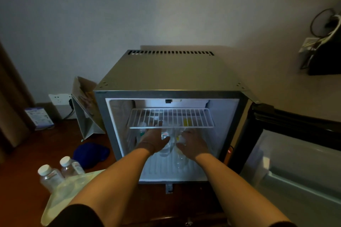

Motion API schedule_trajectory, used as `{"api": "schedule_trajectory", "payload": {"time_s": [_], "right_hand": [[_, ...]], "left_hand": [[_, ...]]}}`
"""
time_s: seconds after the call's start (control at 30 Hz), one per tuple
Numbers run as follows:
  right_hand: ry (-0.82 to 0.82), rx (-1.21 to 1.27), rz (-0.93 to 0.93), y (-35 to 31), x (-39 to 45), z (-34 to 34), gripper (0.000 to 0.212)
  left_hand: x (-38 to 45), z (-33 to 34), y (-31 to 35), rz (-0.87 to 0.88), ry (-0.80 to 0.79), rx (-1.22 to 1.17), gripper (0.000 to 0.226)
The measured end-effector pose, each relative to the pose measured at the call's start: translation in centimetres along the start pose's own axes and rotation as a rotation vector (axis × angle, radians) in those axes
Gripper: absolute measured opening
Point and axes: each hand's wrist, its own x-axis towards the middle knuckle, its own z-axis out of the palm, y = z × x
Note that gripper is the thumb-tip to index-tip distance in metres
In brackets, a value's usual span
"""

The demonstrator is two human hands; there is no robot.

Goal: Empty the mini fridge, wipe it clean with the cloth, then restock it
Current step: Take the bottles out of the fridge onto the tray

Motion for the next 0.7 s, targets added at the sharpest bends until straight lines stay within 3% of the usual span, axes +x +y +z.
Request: {"api": "schedule_trajectory", "payload": {"time_s": [0.27, 0.53, 0.7], "right_hand": [[0.003, 0.067, 0.005, 0.8, 0.5, -0.6, 0.037], [-0.026, 0.135, 0.039, 1.0, 0.2, -0.2, 0.034], [-0.042, 0.125, 0.075, 0.7, -0.2, -0.2, 0.044]], "left_hand": [[2.0, 0.5, 2.0, -0.018, -0.110, 0.012, 0.065], [2.2, 0.8, 1.5, 0.018, -0.068, 0.005, 0.041], [0.8, 1.3, 1.3, 0.048, 0.032, -0.136, 0.021]]}}
